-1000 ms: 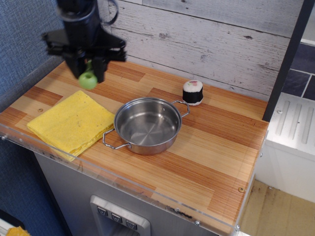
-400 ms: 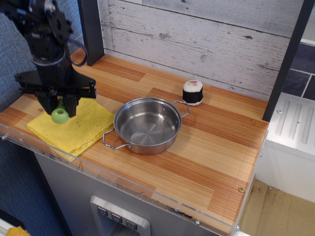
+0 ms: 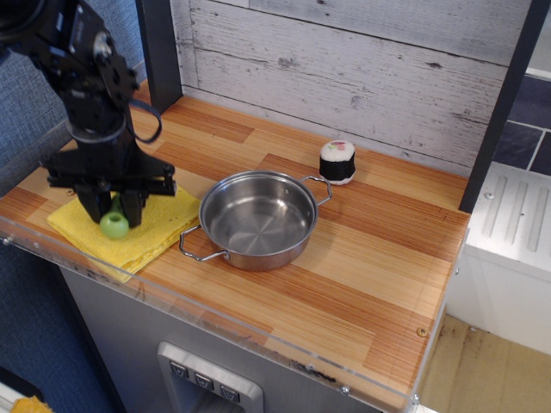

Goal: Place green spoon on the yellow cloth

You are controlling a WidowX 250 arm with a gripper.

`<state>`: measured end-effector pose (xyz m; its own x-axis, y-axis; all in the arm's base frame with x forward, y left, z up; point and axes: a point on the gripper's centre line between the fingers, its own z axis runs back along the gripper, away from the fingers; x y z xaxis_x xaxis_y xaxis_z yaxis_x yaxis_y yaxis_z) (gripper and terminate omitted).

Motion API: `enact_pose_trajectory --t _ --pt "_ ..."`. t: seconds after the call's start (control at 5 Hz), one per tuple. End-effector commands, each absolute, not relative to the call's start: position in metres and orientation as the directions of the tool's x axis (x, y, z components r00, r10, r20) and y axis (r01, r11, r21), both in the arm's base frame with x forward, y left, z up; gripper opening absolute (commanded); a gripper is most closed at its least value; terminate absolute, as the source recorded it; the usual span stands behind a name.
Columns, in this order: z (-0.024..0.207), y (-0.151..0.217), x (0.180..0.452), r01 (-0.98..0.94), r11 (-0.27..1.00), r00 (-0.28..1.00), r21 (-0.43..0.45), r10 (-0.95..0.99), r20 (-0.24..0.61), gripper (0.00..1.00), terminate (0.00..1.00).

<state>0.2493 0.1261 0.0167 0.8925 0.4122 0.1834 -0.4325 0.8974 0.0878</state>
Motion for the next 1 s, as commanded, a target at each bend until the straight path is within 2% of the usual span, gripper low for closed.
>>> enact_pose_trajectory --t 0.0,0.2,0.4,0.6,0.8 --pt "0.029 0.119 0.253 -0.424 0.897 0.900 0.127 0.402 0.165 1.00 0.00" --pt "0.027 0.116 0.256 -0.400 0.907 0.913 0.131 0.382 0.140 1.00 0.00" --pt "0.038 0.116 0.256 -0.391 0.908 0.917 0.149 0.371 0.145 1.00 0.00" --pt "0.061 0.117 0.263 -0.380 0.907 0.918 0.182 0.346 0.196 1.00 0.00" --pt "0.093 0.116 0.267 -0.361 0.910 0.914 0.202 0.302 0.272 1.00 0.00"
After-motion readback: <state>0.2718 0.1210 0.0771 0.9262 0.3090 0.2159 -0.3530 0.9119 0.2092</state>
